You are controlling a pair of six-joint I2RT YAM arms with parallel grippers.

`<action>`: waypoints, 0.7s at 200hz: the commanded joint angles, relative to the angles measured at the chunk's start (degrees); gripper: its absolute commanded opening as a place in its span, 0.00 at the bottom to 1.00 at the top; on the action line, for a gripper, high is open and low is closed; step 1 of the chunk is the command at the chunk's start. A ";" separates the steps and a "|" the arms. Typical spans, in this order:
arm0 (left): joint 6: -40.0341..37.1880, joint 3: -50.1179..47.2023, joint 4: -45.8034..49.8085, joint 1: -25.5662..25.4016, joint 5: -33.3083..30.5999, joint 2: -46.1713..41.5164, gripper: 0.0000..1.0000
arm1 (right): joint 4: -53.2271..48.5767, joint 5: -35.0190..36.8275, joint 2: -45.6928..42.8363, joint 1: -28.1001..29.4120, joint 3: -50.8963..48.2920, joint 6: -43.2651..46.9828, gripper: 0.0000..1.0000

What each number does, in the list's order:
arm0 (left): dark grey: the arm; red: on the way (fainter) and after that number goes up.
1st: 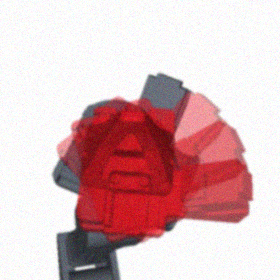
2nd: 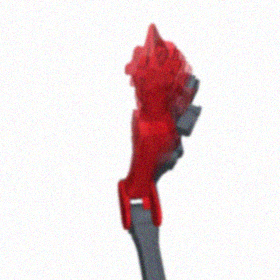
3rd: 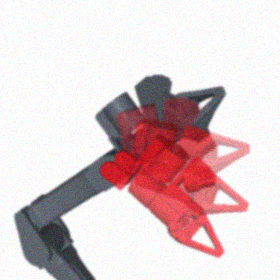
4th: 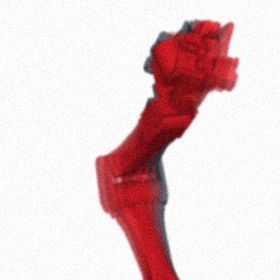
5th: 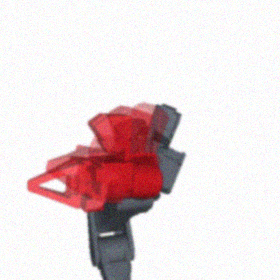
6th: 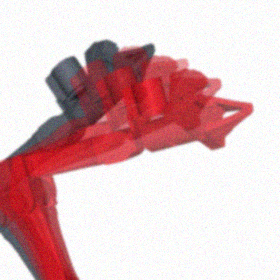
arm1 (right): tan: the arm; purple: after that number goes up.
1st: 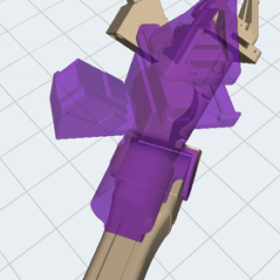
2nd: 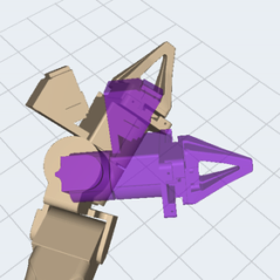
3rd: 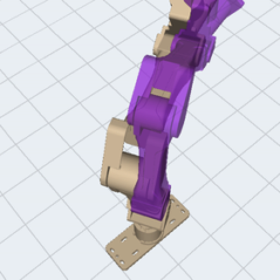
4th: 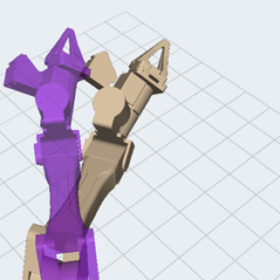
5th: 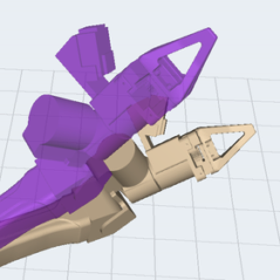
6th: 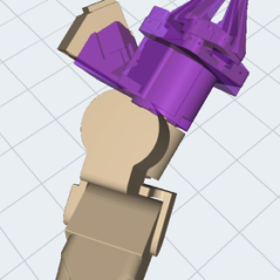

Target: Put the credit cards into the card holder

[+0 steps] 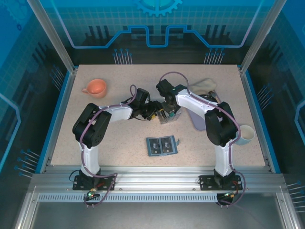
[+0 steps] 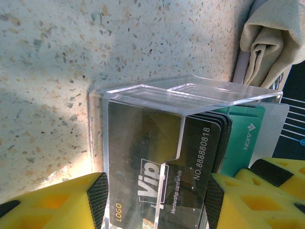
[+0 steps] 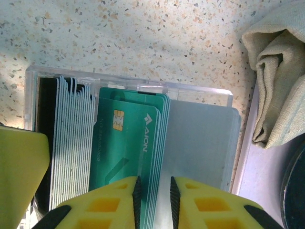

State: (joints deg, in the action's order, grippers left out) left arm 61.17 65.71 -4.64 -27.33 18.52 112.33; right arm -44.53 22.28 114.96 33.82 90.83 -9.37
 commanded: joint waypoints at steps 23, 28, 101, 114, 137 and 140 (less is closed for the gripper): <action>0.10 -2.16 2.58 0.20 0.09 -1.01 0.55 | -1.14 -3.50 -1.39 -0.29 -0.29 -0.70 0.31; 0.14 -2.27 2.30 0.18 0.11 -1.18 0.53 | -1.01 -3.64 -1.30 -0.31 -0.38 -0.74 0.32; 1.10 -2.52 2.05 0.17 -0.42 -1.07 0.49 | -0.21 -1.87 1.21 0.18 -1.42 0.89 0.40; 1.32 -2.69 1.79 0.18 -0.49 -0.98 0.49 | 0.20 -1.27 1.66 0.66 -1.97 1.24 0.41; 1.77 -3.14 1.21 0.17 -0.50 -1.23 0.48 | 0.91 0.24 1.96 0.98 -3.05 1.05 0.42; 1.78 -3.14 1.15 0.17 -0.55 -1.24 0.48 | 1.10 0.59 1.94 1.06 -3.21 1.02 0.42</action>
State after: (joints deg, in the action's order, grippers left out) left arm 61.60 64.64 -6.35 -27.31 18.90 111.85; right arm -43.86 21.06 115.00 33.76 89.82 -8.93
